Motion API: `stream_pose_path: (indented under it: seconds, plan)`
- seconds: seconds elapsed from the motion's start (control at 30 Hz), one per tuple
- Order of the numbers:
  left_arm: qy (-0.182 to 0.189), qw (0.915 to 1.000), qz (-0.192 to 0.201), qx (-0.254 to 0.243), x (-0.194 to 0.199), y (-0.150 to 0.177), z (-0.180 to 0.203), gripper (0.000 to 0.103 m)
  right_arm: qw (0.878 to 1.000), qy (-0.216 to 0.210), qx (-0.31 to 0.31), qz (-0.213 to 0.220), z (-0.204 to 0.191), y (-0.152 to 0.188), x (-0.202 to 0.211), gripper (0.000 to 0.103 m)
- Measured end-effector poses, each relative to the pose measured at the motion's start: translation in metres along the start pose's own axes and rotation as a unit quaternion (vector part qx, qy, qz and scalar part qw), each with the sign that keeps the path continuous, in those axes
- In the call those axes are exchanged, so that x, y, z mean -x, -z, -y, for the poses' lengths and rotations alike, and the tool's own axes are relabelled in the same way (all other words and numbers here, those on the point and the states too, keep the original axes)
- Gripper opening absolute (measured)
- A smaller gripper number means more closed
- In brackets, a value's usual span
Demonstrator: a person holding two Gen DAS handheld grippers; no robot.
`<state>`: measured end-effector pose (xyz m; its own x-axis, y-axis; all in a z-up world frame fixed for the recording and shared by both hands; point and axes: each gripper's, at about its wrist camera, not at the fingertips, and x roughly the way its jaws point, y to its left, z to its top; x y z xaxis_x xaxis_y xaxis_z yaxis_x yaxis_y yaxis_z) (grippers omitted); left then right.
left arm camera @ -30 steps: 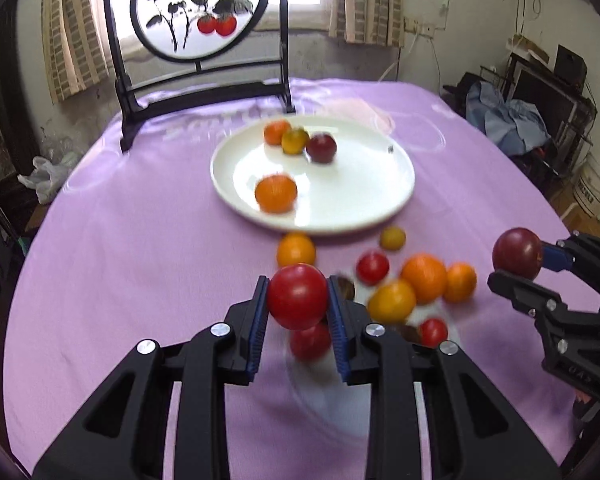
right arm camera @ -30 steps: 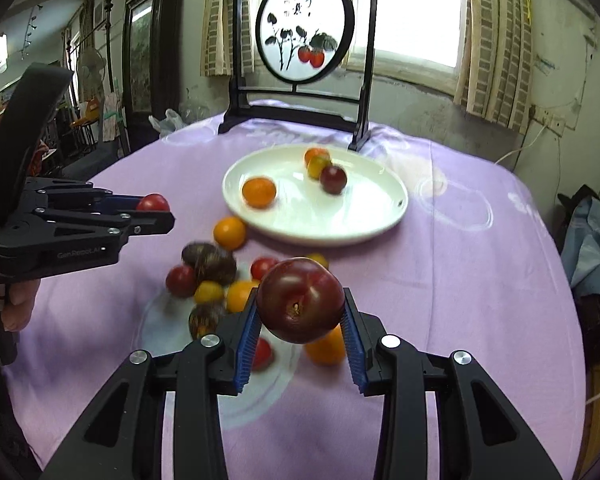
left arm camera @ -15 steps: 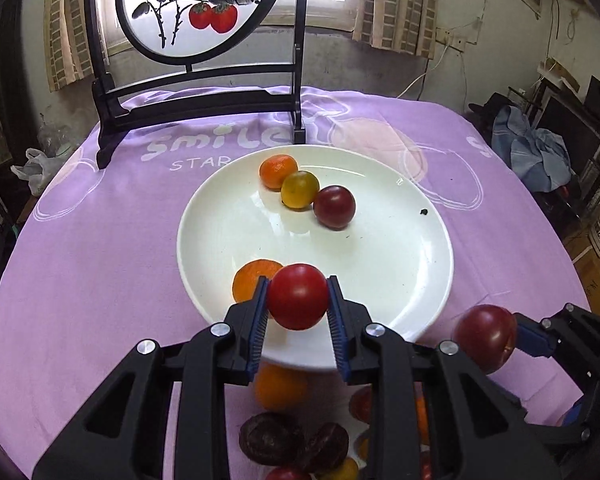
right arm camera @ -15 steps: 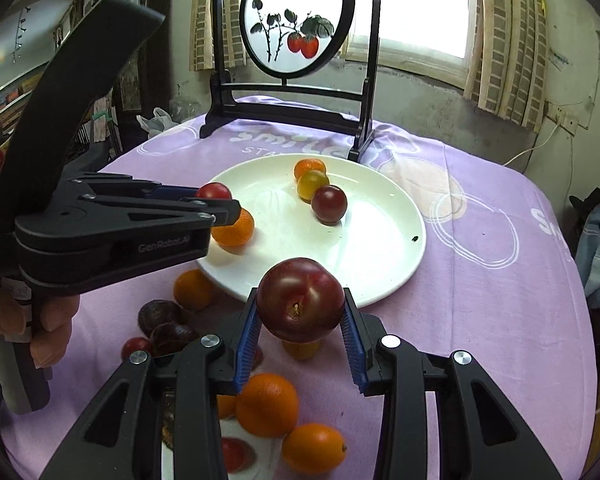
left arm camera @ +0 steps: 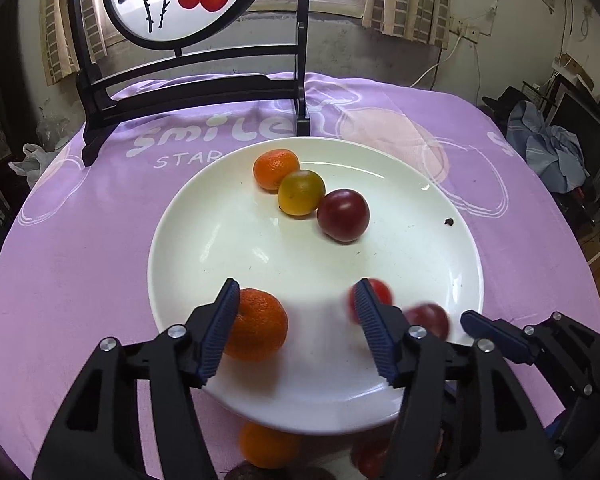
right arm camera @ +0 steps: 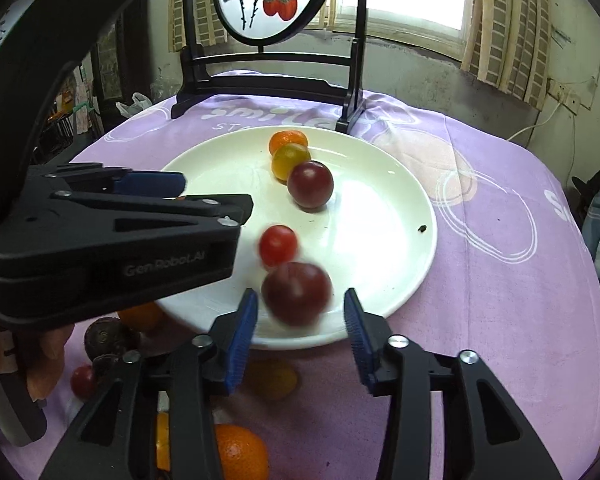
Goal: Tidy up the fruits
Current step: 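Lower both tomatoes onto the white plate and open both tools, then grasp a red tomato with the right tool while the left tool grasps another red tomato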
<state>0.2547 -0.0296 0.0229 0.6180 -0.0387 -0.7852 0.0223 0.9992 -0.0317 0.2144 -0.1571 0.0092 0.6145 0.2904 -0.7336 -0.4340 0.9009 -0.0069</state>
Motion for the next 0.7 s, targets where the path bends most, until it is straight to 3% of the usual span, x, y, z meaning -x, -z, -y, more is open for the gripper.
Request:
stream_pose_path:
  seconds: [0.23, 0.43, 0.7]
  plan:
    - [-0.003, 0.9998, 0.017, 0.002, 0.027, 0.014, -0.01, 0.076, 1.0, -0.008, -0.02, 0.021, 0.01, 0.014, 0.032, 0.052]
    - [0.006, 0.9995, 0.028, 0.014, 0.057, 0.045, -0.023, 0.089, 0.998, -0.021, -0.045, 0.029, 0.016, 0.038, 0.058, 0.052]
    - [0.018, 0.9996, 0.009, 0.021, 0.08, 0.096, -0.036, 0.09, 0.998, -0.047, -0.027, 0.032, 0.001, 0.077, 0.092, 0.052]
